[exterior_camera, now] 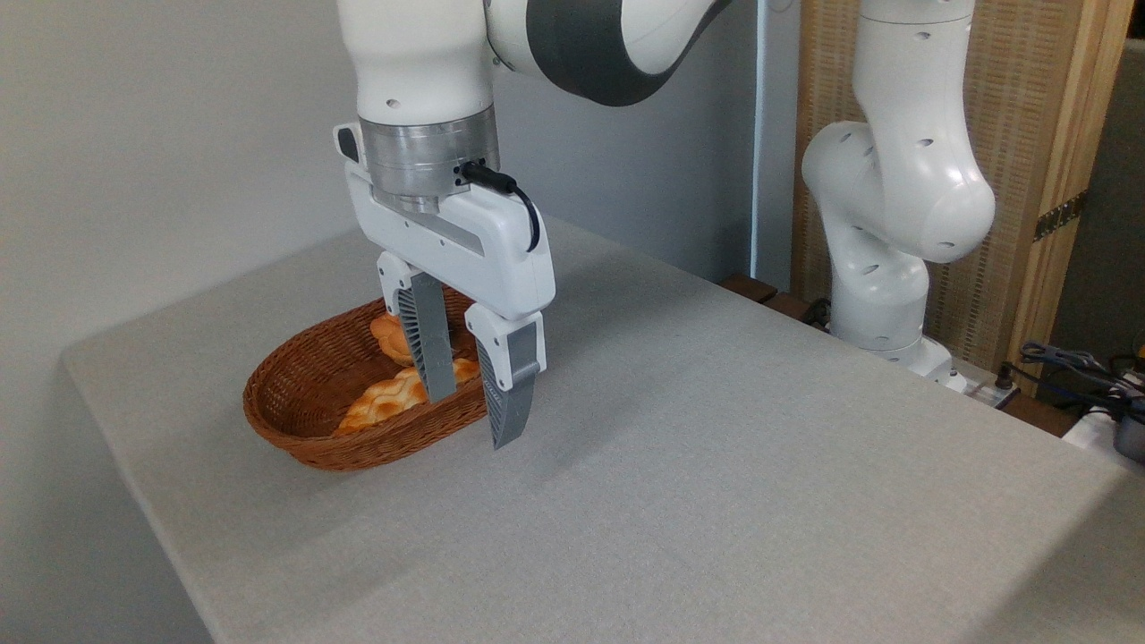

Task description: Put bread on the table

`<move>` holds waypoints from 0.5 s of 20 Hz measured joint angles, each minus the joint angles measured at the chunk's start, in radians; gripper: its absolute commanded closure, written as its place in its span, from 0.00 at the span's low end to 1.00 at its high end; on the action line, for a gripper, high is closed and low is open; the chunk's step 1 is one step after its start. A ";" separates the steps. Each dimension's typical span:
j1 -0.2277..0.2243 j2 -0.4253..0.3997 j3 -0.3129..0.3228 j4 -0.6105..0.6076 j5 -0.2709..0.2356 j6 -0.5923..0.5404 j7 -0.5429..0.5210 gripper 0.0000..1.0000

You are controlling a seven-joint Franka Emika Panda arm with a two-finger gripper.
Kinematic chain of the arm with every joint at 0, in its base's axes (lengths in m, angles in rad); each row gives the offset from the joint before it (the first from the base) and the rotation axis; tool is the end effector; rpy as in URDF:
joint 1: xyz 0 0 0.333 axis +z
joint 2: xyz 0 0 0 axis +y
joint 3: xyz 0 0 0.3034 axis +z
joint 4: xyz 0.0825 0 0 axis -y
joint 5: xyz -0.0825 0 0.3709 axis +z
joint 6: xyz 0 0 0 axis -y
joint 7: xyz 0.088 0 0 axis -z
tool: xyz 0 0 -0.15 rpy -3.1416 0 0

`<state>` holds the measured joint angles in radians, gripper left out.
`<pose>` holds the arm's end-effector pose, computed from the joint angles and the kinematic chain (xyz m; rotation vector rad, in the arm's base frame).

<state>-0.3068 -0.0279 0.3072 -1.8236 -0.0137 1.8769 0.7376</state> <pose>0.5541 -0.0001 0.4932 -2.9222 1.1223 -0.1289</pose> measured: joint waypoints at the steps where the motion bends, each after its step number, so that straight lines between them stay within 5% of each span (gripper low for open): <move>1: 0.001 0.000 0.001 0.001 0.000 0.000 0.000 0.00; 10: 0.008 -0.013 0.017 0.002 -0.009 -0.025 0.000 0.00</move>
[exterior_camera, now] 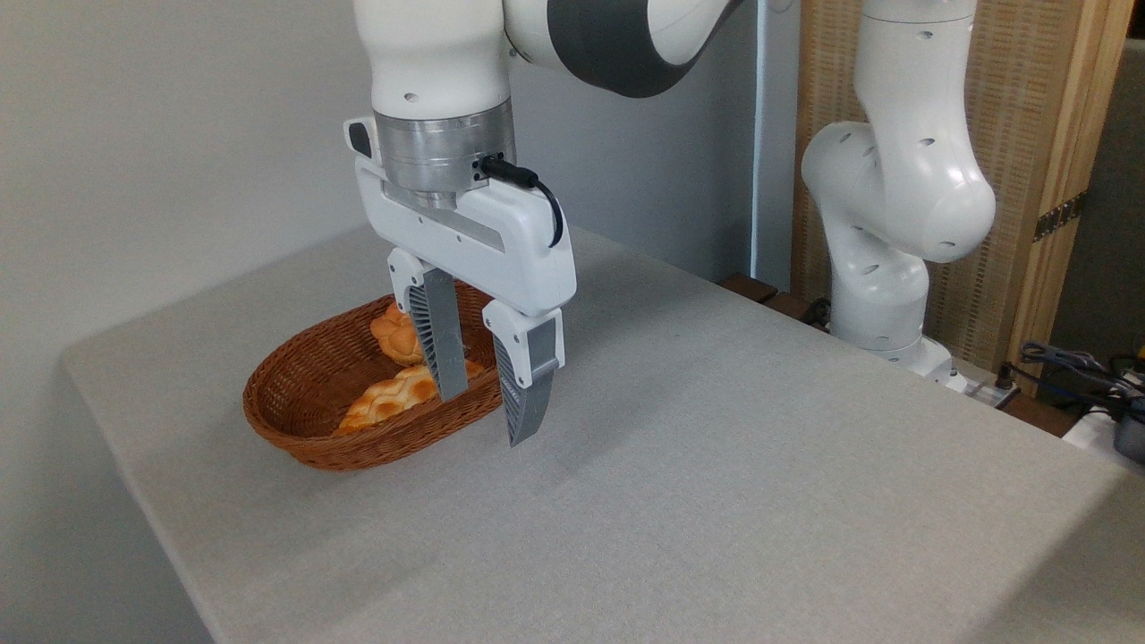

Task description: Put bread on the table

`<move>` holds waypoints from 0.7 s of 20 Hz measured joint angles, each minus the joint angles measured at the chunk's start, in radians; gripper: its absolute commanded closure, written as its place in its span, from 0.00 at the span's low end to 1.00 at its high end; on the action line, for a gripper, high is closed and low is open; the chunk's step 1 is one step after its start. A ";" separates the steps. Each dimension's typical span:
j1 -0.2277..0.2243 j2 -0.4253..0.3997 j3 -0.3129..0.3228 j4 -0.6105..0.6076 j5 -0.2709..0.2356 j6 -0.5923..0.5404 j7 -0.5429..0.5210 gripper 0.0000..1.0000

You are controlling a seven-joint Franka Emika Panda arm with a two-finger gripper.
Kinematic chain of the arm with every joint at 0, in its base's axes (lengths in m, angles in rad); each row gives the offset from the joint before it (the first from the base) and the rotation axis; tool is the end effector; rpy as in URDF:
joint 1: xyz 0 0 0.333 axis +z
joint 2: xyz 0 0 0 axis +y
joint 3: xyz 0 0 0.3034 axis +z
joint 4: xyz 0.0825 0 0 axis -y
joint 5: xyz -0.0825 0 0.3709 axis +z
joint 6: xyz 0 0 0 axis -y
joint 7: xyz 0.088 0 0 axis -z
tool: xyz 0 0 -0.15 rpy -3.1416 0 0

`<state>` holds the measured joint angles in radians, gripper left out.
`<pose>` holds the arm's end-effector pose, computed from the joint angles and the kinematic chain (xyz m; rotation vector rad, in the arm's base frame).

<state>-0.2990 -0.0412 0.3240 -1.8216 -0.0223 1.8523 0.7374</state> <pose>0.5486 0.0131 0.4986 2.9393 -1.0842 0.1217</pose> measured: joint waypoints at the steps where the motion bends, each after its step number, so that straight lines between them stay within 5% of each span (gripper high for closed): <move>1: 0.000 0.000 0.000 0.000 -0.002 -0.001 0.000 0.00; 14: 0.001 -0.002 0.001 0.030 -0.006 -0.033 -0.002 0.00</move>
